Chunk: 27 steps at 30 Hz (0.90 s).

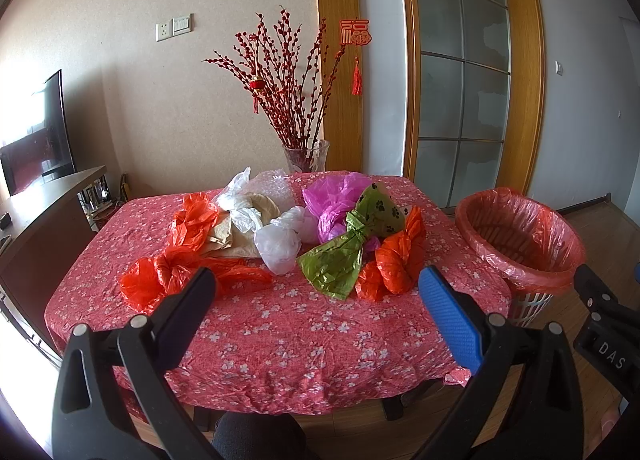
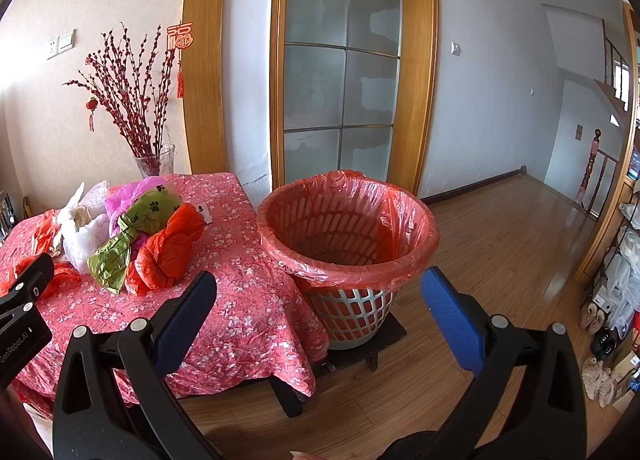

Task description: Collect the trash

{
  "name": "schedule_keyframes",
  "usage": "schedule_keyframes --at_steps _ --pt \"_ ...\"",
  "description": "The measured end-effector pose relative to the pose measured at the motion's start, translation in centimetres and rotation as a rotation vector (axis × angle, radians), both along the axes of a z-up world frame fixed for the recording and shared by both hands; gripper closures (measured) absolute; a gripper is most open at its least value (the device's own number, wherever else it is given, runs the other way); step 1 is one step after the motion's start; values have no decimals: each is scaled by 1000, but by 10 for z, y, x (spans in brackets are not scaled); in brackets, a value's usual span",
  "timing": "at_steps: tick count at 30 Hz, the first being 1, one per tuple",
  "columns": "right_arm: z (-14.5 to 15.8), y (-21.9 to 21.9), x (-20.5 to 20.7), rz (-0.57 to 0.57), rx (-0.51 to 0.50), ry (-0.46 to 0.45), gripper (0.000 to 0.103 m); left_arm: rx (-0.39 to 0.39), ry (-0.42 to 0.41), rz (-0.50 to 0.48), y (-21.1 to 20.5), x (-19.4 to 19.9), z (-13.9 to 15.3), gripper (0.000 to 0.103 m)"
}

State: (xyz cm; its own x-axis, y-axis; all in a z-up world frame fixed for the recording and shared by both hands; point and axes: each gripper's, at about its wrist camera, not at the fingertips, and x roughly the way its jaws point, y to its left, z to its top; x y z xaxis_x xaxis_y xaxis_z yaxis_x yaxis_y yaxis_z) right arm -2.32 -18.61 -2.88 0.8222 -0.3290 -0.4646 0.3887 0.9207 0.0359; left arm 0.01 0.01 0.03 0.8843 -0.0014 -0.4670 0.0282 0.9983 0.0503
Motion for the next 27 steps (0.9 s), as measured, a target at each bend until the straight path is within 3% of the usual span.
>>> schedule_keyframes --at_steps 27 --pt "-2 1 1 0 2 5 2 0 2 0 0 0 0 4"
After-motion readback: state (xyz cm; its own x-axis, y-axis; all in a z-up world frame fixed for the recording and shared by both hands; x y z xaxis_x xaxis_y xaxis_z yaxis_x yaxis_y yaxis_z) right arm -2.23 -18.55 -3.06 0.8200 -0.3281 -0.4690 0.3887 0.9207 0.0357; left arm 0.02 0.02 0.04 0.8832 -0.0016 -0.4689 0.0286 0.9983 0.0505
